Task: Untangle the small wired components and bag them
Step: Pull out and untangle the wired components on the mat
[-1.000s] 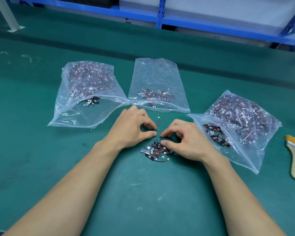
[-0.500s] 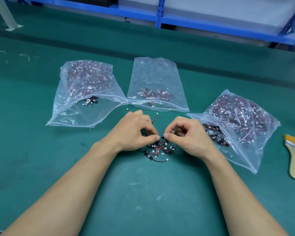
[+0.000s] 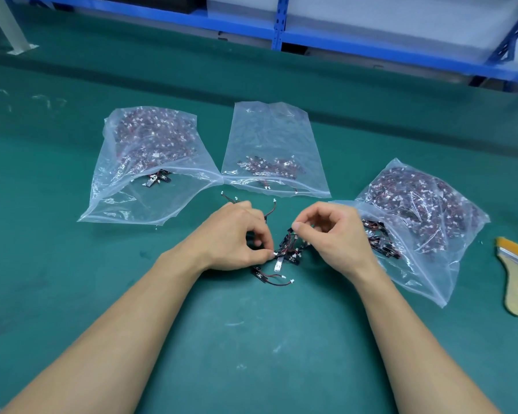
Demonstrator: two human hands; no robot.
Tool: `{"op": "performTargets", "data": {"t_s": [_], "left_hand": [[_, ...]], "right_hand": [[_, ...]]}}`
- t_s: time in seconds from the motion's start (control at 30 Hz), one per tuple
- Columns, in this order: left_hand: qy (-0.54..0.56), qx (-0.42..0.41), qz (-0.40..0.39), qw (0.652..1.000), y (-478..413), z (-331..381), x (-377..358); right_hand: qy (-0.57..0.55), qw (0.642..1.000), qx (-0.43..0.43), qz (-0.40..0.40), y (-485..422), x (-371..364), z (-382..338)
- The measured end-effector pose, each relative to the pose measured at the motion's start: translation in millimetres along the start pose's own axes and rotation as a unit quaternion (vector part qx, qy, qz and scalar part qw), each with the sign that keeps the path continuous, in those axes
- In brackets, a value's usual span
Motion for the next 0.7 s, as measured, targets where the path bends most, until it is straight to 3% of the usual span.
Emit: {"op": "performTargets", "data": {"t_s": [0.27, 0.7], "left_hand": [[0.022, -0.001, 0.039, 0.999, 0, 1, 8], [0.048, -0.021, -0.001, 0.999, 0, 10, -5]], "right_hand": [[-0.067, 0.993, -0.002, -0.092, 5, -18, -7], [-0.213, 0.975, 0.039, -0.050, 4, -11, -22]]}}
Point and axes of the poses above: each hand's wrist, its own y-axis away from the middle knuckle, its own x-axis out of the back of the hand, z = x × y, the point moved 9 cm from there along -y, towards the middle knuckle, and after that the axes turned 5 degrees about x, right-handed, at the moved point
